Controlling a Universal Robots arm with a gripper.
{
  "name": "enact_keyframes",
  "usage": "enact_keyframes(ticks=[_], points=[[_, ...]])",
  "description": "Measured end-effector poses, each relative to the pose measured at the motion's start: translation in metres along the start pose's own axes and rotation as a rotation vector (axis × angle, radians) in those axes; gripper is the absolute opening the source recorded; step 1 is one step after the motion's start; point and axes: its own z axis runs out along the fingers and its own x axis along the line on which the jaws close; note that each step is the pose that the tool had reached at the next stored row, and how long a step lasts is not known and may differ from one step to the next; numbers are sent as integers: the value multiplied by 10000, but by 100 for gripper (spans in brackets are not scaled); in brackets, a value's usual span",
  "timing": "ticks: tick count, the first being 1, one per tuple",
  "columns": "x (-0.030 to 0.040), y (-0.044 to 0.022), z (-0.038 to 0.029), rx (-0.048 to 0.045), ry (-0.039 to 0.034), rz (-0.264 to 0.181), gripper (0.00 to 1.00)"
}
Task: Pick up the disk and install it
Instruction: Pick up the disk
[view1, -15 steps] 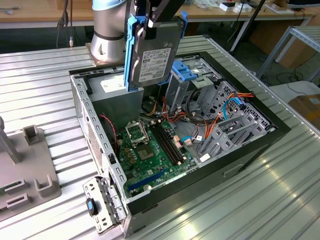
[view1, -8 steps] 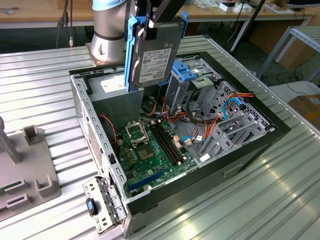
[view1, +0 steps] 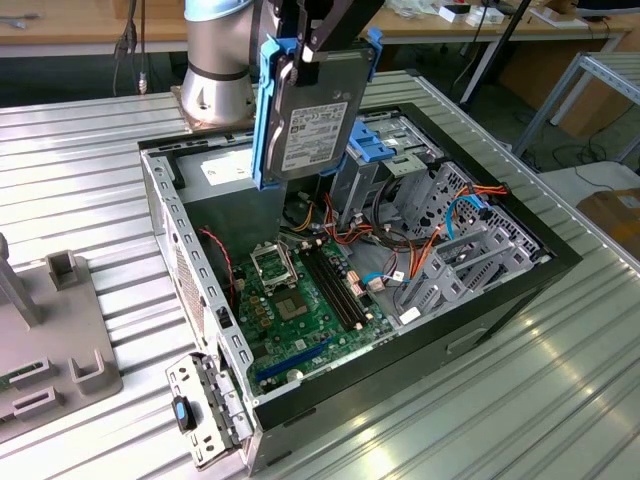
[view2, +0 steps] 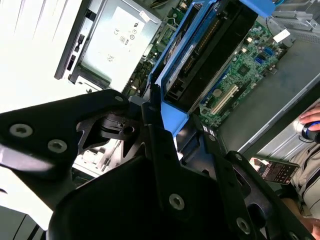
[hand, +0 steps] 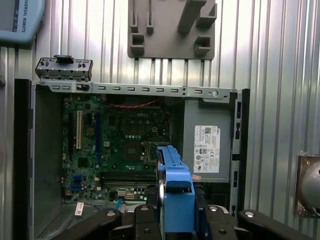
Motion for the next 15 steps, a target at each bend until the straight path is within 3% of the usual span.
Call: enact_keyframes(ticks=[4,15], points=[[49,2,0,0,0,0,36],[98,4,0,0,0,0,36]])
